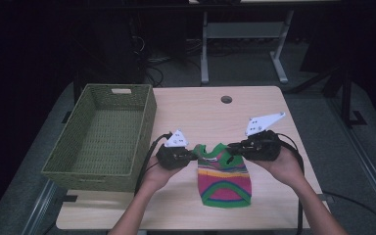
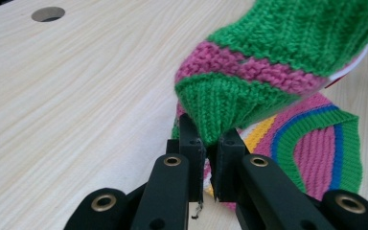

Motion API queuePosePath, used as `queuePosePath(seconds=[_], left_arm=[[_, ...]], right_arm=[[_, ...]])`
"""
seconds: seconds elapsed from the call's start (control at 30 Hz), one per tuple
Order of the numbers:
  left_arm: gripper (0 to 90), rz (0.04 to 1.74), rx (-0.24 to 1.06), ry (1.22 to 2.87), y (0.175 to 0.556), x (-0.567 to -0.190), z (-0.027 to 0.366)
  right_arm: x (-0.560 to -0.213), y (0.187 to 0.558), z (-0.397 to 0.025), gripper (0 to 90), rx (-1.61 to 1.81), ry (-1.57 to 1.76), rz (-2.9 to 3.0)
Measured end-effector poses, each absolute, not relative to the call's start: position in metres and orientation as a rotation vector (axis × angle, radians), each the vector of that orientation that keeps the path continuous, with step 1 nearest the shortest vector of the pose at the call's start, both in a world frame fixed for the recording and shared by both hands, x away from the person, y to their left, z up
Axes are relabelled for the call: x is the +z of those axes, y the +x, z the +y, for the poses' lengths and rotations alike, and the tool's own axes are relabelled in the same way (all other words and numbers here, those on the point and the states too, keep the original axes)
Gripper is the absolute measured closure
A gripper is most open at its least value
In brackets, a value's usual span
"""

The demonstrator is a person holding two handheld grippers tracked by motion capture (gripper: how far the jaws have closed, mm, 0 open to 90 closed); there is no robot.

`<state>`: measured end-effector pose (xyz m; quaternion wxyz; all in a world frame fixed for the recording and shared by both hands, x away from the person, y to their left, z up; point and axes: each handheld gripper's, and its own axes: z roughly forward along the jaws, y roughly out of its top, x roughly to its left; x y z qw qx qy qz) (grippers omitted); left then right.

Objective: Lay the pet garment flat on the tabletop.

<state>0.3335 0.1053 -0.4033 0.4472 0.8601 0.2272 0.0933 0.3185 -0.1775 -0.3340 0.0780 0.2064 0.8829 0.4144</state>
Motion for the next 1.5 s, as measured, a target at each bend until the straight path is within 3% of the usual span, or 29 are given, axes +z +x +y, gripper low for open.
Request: queuePosePath(seconds=[0.4,1.5], left_arm=[[85.2,0.575,0.295,2.178,0.341,-0.384,0.107],[85.3,0.646,0.29,2.207,0.362,-0.395,0.096]], right_arm=[[-0.335,0.323,-0.181,83.1,1.232,0.689,2.607],[-0.346,0.367,-0.2,82.9,1.197,0.829,2.57]])
